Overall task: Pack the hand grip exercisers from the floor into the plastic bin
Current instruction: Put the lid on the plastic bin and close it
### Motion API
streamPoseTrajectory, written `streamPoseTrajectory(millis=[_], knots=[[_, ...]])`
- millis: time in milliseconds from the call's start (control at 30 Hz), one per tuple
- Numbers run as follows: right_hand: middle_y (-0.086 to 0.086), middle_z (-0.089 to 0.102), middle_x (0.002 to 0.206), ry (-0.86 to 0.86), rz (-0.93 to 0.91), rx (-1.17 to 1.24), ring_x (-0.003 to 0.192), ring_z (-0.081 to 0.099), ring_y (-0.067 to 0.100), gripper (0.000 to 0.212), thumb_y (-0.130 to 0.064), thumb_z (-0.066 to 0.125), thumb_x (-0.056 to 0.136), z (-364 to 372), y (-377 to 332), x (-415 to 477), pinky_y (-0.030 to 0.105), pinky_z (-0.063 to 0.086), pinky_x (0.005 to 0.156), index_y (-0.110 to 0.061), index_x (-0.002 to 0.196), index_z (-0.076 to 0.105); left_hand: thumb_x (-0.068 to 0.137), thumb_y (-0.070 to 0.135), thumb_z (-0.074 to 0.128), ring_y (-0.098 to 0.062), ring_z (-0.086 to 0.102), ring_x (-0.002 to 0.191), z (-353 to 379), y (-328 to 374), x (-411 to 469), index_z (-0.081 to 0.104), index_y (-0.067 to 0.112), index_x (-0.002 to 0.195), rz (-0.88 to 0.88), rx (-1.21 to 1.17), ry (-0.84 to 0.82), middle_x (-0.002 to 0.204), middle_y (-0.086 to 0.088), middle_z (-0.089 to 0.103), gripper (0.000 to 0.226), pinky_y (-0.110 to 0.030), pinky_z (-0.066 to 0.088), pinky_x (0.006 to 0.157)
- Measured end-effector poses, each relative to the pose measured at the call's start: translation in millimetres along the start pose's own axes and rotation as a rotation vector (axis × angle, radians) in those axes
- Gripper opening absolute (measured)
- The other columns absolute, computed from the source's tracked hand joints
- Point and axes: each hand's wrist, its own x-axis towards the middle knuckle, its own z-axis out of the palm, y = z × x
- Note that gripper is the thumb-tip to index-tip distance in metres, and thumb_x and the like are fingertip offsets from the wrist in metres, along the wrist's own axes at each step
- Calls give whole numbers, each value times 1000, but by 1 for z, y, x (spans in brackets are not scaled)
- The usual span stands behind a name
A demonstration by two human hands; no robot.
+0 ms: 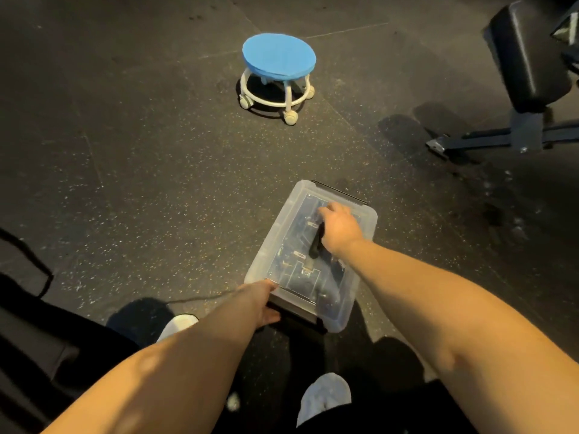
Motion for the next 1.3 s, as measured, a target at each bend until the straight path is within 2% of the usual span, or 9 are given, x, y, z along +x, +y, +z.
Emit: streamPoseTrajectory(millis=[167, 267, 400, 600, 800, 900, 1033, 1167, 1300], knots=[[10, 16, 165, -110, 81, -135, 152, 15, 34, 75, -46, 56, 93, -5, 19, 69, 56, 12, 122, -14, 153, 25, 89, 31, 71, -33, 71, 90, 17, -19, -6, 58, 10, 115, -19, -162, -38, 107, -18, 68, 36, -38, 58, 55], [12, 41, 151, -22, 56, -152, 141, 37, 33, 67, -57, 57, 88, -12, 30, 90, 55, 22, 117, -21, 140, 37, 91, 29, 69, -33, 71, 87, 23, -24, -2, 58, 9, 114, 46, -175, 46, 105, -16, 69, 33, -37, 59, 57], [17, 59, 131, -108, 183, 137, 120, 56, 40, 69, -52, 68, 85, -20, 37, 108, 50, 44, 104, -11, 133, 38, 92, 29, 68, -35, 69, 87, 29, -21, -6, 52, 12, 97, 96, -185, 171, 102, -15, 65, 24, -34, 58, 53], [21, 44, 152, -188, 261, 295, 138, 44, 38, 73, -40, 66, 94, -18, 48, 110, 42, 37, 114, 3, 147, 40, 75, 46, 67, -29, 72, 73, -24, 0, -11, 68, 8, 94, 285, 65, 482, 83, -8, 73, 43, -42, 63, 70], [18, 57, 140, -235, 204, 406, 126, 56, 36, 69, -45, 66, 93, 3, 7, 89, 35, 44, 96, 4, 140, 50, 94, 44, 56, -36, 64, 109, -102, 55, -11, 65, 2, 119, 412, 180, 759, 120, -18, 67, 50, -33, 48, 90], [20, 62, 132, -246, 179, 381, 117, 61, 36, 69, -51, 64, 93, 9, -17, 98, 33, 45, 84, 3, 135, 55, 99, 45, 52, -37, 61, 112, -125, 68, 1, 59, 2, 128, 378, 200, 797, 126, -18, 64, 53, -37, 47, 90], [18, 63, 130, -208, 269, 447, 114, 62, 38, 68, -49, 68, 90, 2, -30, 109, 37, 49, 88, -2, 137, 55, 97, 45, 53, -34, 61, 92, -127, 78, 13, 62, 2, 118, 383, 226, 806, 115, -18, 67, 49, -36, 46, 78], [15, 64, 131, -93, 344, 590, 117, 61, 37, 63, -44, 72, 88, -6, -30, 117, 41, 50, 101, -10, 139, 57, 96, 47, 53, -39, 63, 101, -115, 84, 17, 64, 1, 114, 432, 238, 823, 114, -19, 67, 50, -36, 43, 75], [12, 69, 122, -24, 343, 634, 111, 63, 34, 47, -39, 71, 90, -8, -19, 126, 38, 50, 97, -13, 129, 66, 96, 51, 51, -39, 63, 101, -106, 90, 25, 64, 4, 112, 461, 304, 795, 114, -19, 67, 52, -36, 45, 77]])
